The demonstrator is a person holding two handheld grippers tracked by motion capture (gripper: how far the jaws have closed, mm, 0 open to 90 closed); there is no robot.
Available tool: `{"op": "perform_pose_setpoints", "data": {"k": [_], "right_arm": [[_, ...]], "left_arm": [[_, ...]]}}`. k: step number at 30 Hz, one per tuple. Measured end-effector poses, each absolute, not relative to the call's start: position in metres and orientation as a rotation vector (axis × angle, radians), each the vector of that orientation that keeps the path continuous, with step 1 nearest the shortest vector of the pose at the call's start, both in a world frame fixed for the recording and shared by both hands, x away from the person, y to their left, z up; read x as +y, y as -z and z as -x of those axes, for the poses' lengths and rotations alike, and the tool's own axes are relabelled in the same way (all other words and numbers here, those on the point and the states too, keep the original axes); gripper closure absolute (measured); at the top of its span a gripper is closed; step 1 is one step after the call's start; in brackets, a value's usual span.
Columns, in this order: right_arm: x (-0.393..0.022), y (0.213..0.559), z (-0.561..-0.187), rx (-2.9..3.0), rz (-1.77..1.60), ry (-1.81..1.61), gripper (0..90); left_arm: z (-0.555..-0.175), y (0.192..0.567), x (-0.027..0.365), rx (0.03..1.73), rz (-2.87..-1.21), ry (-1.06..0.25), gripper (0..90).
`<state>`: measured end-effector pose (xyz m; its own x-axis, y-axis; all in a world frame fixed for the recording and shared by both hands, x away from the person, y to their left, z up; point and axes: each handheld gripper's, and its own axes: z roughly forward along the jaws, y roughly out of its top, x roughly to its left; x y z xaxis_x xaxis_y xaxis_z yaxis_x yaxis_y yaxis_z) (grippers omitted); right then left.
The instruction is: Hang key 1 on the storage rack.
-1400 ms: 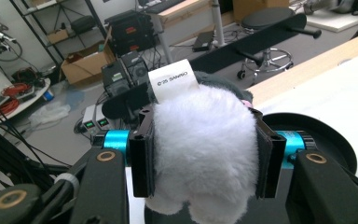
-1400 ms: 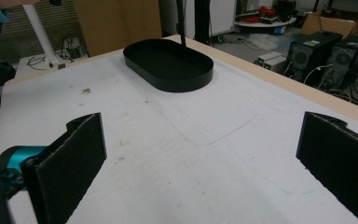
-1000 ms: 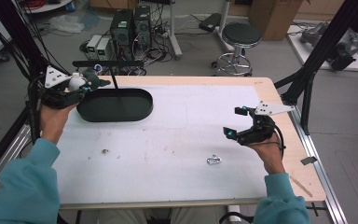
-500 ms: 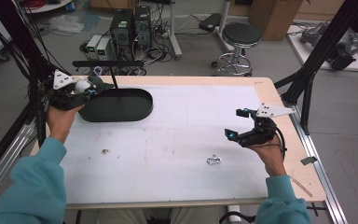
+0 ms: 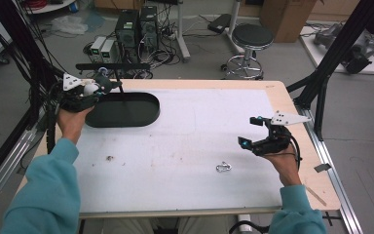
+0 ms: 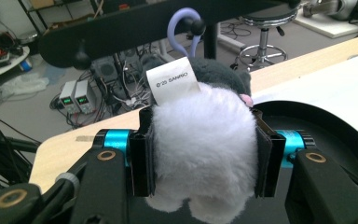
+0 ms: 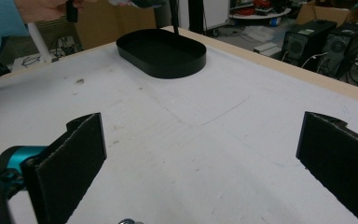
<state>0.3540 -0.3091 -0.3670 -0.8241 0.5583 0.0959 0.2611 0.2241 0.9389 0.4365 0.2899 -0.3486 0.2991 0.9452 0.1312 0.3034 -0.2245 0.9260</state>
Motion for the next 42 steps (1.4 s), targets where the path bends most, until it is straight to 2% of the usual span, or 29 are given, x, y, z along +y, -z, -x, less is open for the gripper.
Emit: {"op": "perform_pose_setpoints", "data": {"k": [10,13,16,17,18,20,22,28,42], "right_arm": [[-0.307,0.369,-0.357,2.243,-0.771,-1.636,0.6],[-0.305,0.369,-0.358,2.247,-0.772,-1.637,0.6],[-0.304,0.370,-0.359,2.245,-0.771,-1.642,0.6],[-0.304,0.370,-0.359,2.243,-0.768,-1.645,0.6],[-0.305,0.370,-0.359,2.245,-0.769,-1.642,0.6],[-0.305,0.370,-0.359,2.244,-0.772,-1.646,0.6],[-0.306,0.368,-0.358,2.234,-0.762,-1.665,0.6],[-0.312,0.367,-0.356,2.216,-0.755,-1.689,0.6],[-0.311,0.364,-0.346,2.168,-0.703,-1.715,0.6]], "left_arm": [[-0.441,0.354,0.294,1.159,-1.703,-0.875,52.2],[-0.440,0.354,0.297,1.169,-1.694,-0.836,47.7],[-0.438,0.356,0.299,1.116,-1.689,-0.854,35.8],[-0.438,0.357,0.300,1.106,-1.688,-0.826,30.8],[-0.438,0.357,0.301,1.102,-1.680,-0.790,19.8],[-0.438,0.357,0.303,1.098,-1.657,-0.754,16.4],[-0.436,0.356,0.304,1.076,-1.649,-0.688,3.4],[-0.411,0.346,0.300,0.869,-1.599,-0.671,1.7],[-0.349,0.353,0.289,0.670,-1.567,-0.614,1.7]]}}
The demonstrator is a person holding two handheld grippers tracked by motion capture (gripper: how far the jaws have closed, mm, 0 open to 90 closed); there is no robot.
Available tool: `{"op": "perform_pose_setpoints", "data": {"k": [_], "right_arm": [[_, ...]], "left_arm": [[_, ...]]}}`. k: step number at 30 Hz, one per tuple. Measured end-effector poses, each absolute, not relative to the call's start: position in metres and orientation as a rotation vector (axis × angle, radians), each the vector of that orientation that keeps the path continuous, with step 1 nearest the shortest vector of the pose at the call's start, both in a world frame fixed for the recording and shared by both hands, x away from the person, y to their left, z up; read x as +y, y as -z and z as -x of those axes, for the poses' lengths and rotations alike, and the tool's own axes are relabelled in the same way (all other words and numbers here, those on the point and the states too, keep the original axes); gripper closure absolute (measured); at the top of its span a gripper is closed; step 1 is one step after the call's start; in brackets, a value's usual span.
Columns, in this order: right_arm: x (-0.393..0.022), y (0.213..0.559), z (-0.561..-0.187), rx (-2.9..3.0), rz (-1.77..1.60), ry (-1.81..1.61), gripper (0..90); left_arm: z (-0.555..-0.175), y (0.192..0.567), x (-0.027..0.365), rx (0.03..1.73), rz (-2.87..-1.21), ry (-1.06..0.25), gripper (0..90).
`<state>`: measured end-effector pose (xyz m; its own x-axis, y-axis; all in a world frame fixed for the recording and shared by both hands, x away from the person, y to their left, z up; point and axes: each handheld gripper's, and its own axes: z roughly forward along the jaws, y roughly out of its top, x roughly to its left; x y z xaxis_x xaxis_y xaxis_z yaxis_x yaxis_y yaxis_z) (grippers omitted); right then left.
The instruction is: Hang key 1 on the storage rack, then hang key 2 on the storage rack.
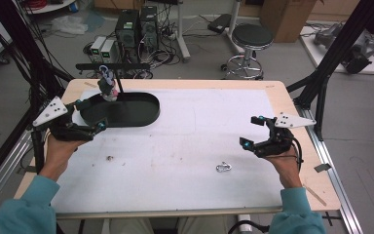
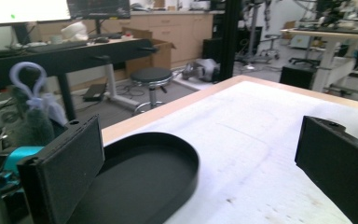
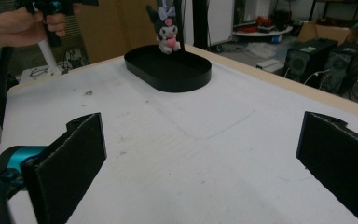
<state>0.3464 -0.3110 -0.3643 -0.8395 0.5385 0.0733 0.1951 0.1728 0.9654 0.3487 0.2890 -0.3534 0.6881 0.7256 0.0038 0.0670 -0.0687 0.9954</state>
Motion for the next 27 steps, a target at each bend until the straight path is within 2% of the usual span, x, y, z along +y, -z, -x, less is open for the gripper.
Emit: {"op": "perform_pose_setpoints", "data": {"k": [18,27], "right_arm": [[-0.310,0.373,-0.340,2.153,-0.694,-1.720,0.6],[-0.309,0.374,-0.339,2.162,-0.696,-1.709,0.6]], "left_arm": [[-0.320,0.390,0.270,0.587,-1.604,-0.535,1.7],[-0.320,0.392,0.268,0.581,-1.609,-0.528,1.7]]}}
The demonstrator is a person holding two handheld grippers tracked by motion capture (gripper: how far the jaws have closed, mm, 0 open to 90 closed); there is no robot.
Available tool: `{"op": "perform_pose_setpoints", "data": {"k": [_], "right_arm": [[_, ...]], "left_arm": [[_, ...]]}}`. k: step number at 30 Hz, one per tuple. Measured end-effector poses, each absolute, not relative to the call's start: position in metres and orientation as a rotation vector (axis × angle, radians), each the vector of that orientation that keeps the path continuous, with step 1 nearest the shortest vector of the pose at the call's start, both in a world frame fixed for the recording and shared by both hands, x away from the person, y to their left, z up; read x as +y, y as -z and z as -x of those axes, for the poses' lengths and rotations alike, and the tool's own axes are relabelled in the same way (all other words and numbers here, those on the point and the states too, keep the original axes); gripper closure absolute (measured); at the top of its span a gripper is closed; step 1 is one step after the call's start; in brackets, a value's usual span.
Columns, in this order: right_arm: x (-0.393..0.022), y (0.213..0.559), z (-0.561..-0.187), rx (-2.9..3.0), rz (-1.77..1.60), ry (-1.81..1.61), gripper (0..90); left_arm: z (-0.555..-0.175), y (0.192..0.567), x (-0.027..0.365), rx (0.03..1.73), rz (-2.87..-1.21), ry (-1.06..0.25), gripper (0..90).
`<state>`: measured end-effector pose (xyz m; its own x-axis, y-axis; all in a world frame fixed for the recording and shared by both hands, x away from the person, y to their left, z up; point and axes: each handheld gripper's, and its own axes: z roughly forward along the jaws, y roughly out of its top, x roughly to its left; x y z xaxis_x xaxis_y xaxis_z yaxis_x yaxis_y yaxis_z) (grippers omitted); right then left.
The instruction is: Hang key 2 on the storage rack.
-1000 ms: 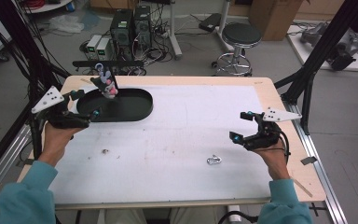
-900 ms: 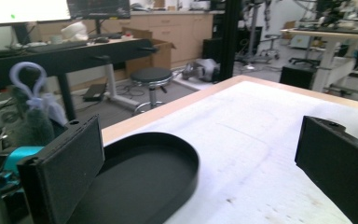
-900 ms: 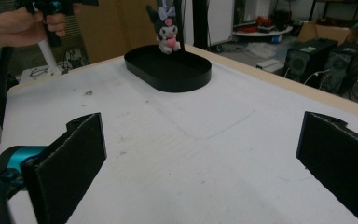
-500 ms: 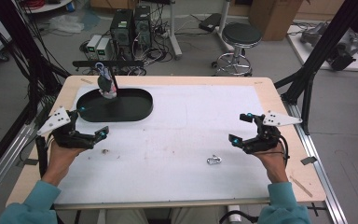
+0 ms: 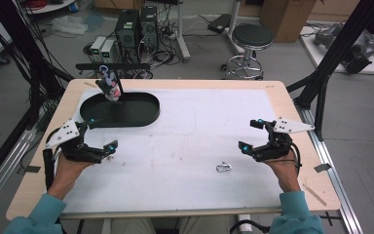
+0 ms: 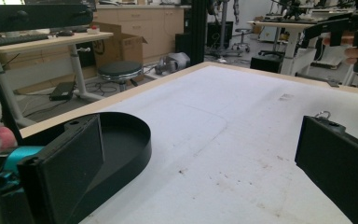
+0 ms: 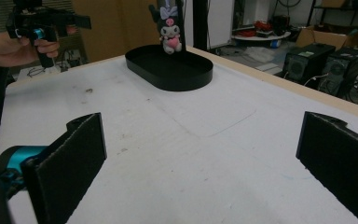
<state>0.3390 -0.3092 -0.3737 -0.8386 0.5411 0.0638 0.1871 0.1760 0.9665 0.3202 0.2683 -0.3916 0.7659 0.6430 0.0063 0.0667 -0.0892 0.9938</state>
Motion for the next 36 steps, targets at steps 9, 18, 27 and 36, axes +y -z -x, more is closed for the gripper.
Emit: {"op": "perform_pose_setpoints", "data": {"k": [9,18,27,36], "right_arm": [[-0.310,0.373,-0.339,2.209,-0.701,-1.675,0.6],[-0.299,0.373,-0.341,2.374,-0.626,-1.535,0.7],[-0.282,0.382,-0.341,2.547,-0.579,-1.365,1.1],[-0.272,0.390,-0.342,2.657,-0.557,-1.210,4.5]], "left_arm": [[-0.320,0.392,0.269,0.584,-1.607,-0.524,1.7],[-0.319,0.391,0.268,0.570,-1.616,-0.522,1.7],[-0.318,0.391,0.269,0.555,-1.625,-0.535,1.7],[-0.318,0.390,0.268,0.549,-1.628,-0.538,1.7]]}}
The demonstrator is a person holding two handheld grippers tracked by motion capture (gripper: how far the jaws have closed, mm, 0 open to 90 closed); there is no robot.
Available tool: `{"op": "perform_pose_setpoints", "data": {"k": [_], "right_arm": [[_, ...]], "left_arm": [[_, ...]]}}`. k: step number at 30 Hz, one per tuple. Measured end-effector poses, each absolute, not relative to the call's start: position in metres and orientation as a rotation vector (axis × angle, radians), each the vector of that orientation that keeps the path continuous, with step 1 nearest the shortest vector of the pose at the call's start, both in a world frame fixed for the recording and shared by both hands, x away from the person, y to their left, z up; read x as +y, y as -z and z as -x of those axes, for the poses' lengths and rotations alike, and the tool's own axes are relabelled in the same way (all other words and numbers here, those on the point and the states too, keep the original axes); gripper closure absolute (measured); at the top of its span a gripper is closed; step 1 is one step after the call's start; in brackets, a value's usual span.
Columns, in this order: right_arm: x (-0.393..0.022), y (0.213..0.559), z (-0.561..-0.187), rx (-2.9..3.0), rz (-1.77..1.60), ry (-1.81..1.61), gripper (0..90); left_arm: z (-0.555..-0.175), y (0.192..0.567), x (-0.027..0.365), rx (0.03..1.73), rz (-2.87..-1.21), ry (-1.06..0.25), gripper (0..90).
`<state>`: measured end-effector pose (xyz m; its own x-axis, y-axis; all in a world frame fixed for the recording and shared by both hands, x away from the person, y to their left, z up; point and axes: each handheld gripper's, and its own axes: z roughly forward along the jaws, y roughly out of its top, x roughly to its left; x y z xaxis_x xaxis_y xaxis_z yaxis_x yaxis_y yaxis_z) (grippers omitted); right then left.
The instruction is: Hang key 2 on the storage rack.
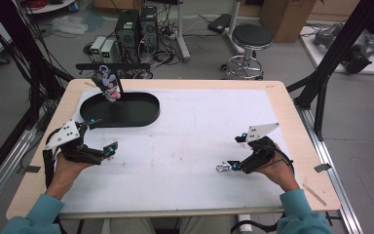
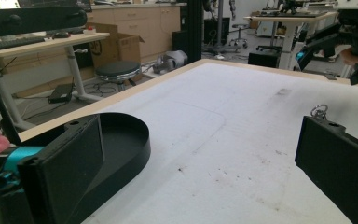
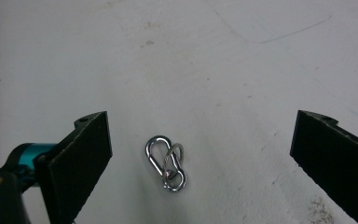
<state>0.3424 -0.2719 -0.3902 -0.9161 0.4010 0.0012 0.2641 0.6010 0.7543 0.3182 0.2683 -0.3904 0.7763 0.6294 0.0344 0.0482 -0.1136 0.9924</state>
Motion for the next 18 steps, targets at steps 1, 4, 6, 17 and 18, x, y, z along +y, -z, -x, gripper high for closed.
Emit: {"op": "perform_pose_setpoints", "data": {"k": [1,4,6,17,18], "right_arm": [[-0.271,0.391,-0.343,2.671,-0.552,-1.192,4.5],[-0.267,0.394,-0.343,2.695,-0.547,-1.131,4.8],[-0.264,0.396,-0.343,2.717,-0.536,-1.104,5.2],[-0.254,0.404,-0.342,2.819,-0.479,-0.961,19.5],[-0.254,0.405,-0.342,2.826,-0.479,-0.952,20.9]], "left_arm": [[-0.318,0.390,0.269,0.548,-1.628,-0.539,1.7],[-0.318,0.390,0.269,0.550,-1.625,-0.542,1.7],[-0.319,0.390,0.269,0.551,-1.628,-0.542,1.7],[-0.319,0.389,0.268,0.541,-1.631,-0.540,1.7],[-0.319,0.389,0.268,0.539,-1.632,-0.539,1.7]]}}
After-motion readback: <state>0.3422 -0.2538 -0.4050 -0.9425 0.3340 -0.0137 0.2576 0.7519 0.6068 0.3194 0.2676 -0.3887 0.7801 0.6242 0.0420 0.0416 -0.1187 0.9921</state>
